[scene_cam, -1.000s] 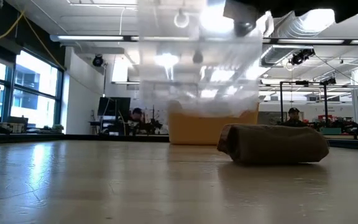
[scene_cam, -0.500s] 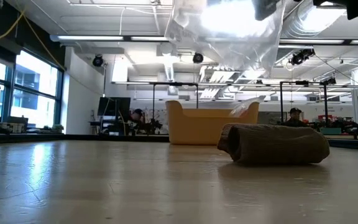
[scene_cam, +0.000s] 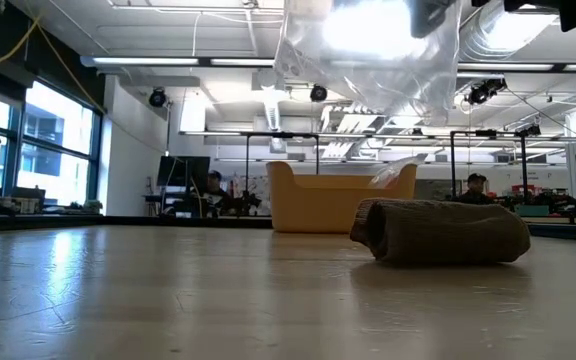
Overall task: Roll bandage
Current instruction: Open the transparent zip bag
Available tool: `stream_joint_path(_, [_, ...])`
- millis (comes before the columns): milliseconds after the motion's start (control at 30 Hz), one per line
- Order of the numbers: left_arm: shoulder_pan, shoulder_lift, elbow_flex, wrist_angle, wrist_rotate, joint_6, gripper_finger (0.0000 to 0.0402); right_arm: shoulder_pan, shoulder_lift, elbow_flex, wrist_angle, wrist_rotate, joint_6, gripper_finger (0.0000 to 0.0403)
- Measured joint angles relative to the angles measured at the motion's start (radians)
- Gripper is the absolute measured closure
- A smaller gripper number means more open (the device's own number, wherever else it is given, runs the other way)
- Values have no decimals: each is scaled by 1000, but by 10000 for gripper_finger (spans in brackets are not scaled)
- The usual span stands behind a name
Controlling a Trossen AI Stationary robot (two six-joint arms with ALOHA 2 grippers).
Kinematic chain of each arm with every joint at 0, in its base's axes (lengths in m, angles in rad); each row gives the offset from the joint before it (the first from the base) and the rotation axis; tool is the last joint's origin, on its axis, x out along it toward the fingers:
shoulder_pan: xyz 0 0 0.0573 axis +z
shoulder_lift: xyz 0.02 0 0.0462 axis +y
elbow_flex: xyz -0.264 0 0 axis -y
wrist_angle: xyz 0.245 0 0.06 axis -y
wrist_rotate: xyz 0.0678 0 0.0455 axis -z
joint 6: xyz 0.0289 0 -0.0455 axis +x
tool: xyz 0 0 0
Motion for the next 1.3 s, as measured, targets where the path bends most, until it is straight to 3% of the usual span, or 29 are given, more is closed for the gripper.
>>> stream_joint_path(367, [45,48,0,-14,24,2,212,0,0,0,-6,7,-3,403])
stream_joint_path(500, [32,76,0,17,-51,63,230,0,0,0,-10,7,-3,403])
stream_joint_path(867, [21,80,0,76,-119,157,245,0,0,0,-14,7,-3,403])
stream_joint_path(1033, [16,80,0,130,-101,203,247,0,0,0,-15,7,-3,403])
stream_joint_path(1300, [24,80,0,134,-37,209,316,0,0,0,-18,7,-3,403])
